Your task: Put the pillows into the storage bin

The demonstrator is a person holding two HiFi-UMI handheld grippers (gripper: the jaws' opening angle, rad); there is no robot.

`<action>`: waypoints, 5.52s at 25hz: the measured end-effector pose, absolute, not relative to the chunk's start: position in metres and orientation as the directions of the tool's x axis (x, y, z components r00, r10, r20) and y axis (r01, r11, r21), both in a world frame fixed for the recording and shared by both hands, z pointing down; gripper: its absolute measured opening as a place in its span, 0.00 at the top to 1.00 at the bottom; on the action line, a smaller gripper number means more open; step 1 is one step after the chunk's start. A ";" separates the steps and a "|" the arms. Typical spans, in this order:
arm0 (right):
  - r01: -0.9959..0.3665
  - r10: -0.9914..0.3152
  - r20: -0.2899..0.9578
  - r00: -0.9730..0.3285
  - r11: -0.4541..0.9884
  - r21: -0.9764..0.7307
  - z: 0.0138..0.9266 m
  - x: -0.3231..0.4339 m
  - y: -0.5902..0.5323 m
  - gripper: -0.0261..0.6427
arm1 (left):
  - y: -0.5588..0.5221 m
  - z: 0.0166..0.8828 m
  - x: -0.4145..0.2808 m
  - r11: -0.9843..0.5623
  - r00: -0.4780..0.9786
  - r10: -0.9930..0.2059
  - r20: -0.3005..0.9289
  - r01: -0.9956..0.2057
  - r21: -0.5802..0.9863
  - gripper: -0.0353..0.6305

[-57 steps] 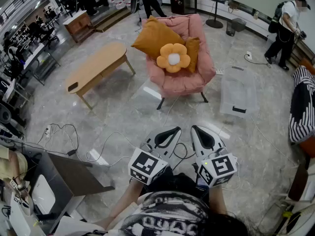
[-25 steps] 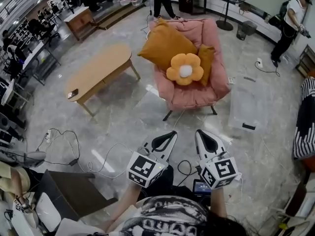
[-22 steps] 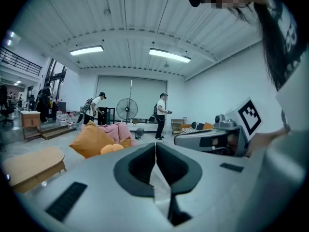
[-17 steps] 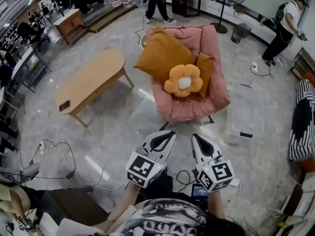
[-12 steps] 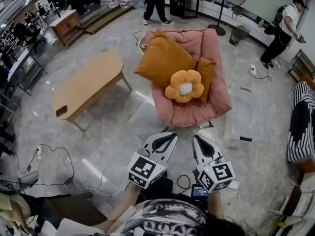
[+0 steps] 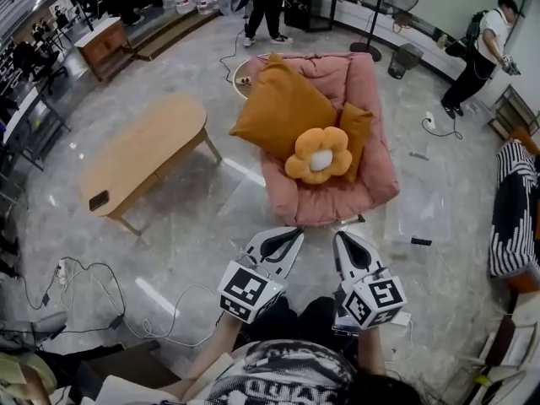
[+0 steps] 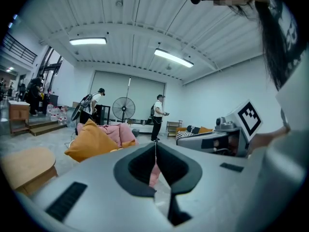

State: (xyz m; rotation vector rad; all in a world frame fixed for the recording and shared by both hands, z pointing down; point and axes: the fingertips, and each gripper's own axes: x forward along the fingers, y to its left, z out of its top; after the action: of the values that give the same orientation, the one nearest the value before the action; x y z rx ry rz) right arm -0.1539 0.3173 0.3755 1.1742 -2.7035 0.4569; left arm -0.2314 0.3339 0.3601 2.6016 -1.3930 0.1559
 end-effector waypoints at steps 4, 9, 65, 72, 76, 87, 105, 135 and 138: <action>-0.736 -0.683 0.278 -0.676 0.640 -0.218 0.380 -0.157 0.304 0.96 | 0.326 0.366 -0.232 -0.549 0.565 -0.805 0.183 -0.825 0.133 0.93; -0.725 -0.669 0.280 -0.688 0.654 -0.217 0.383 -0.163 0.278 0.96 | 0.304 0.367 -0.236 -0.538 0.553 -0.814 0.178 -0.833 0.132 0.93; -0.044 -0.172 0.901 -0.399 0.985 0.168 0.705 -0.243 -0.100 0.56 | 0.058 0.428 -0.334 -0.199 0.225 -0.872 0.435 -0.974 0.106 0.93; -0.355 -0.290 0.861 -0.418 0.924 0.139 0.666 -0.221 -0.072 0.66 | 0.045 0.428 -0.360 -0.323 0.348 -0.848 0.401 -0.937 0.131 0.93; -0.568 -0.367 0.814 -0.449 0.821 0.056 0.633 -0.214 -0.055 0.67 | 0.037 0.426 -0.358 -0.418 0.442 -0.813 0.378 -0.896 0.148 0.93; -0.895 -0.637 0.685 -0.353 0.444 -0.048 0.558 -0.184 -0.010 0.67 | 0.035 0.431 -0.325 -0.715 0.718 -0.606 0.343 -0.680 0.162 0.93; -0.998 -0.765 0.644 -0.021 -0.016 -0.052 0.529 0.045 0.056 0.67 | 0.042 0.431 -0.117 -0.932 0.914 -0.235 0.331 -0.308 0.190 0.93; -0.915 -0.548 0.778 0.308 -0.395 0.085 0.814 0.494 -0.044 0.66 | -0.033 0.564 0.220 -0.923 0.857 -0.086 0.509 -0.261 0.284 0.93; -0.923 -0.511 0.819 0.261 -0.380 0.057 0.854 0.496 -0.055 0.61 | -0.041 0.583 0.212 -0.925 0.824 -0.095 0.559 -0.280 0.255 0.93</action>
State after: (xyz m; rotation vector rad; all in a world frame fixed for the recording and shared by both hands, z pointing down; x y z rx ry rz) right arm 0.4962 -0.0553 0.8537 1.9950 -1.2942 0.9929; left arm 0.2122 -0.0406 0.5827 2.6791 -0.2839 0.7961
